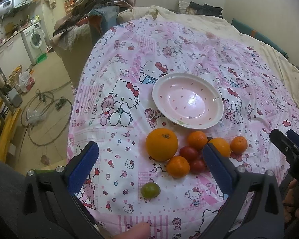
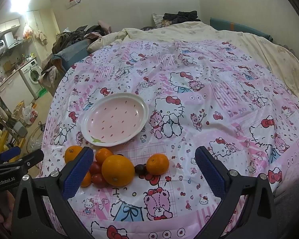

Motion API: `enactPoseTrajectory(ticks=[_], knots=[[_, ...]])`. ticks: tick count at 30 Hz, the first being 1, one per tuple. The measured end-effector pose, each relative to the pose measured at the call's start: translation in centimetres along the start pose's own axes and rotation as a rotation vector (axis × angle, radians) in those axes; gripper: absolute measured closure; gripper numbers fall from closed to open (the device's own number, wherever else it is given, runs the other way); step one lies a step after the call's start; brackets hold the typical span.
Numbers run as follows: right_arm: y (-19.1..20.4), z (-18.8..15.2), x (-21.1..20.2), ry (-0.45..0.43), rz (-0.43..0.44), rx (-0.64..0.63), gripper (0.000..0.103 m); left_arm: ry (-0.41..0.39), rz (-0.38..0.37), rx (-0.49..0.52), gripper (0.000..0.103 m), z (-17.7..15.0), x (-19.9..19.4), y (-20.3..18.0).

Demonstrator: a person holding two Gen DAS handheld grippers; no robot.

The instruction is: Organize fruits

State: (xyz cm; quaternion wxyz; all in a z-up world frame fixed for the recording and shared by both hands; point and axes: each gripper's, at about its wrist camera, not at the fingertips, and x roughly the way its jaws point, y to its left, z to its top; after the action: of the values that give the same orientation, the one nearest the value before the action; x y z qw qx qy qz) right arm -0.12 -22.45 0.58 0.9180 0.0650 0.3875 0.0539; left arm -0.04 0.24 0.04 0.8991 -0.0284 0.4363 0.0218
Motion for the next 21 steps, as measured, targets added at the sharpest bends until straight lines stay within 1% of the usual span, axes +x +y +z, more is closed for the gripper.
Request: enactPoseTrajectory(ticks=[21], knots=[[-0.12,-0.09,0.16,0.001,0.014,0.012,0.0,0.006,-0.006,-0.007,0.0,-0.13,0.16,0.11]])
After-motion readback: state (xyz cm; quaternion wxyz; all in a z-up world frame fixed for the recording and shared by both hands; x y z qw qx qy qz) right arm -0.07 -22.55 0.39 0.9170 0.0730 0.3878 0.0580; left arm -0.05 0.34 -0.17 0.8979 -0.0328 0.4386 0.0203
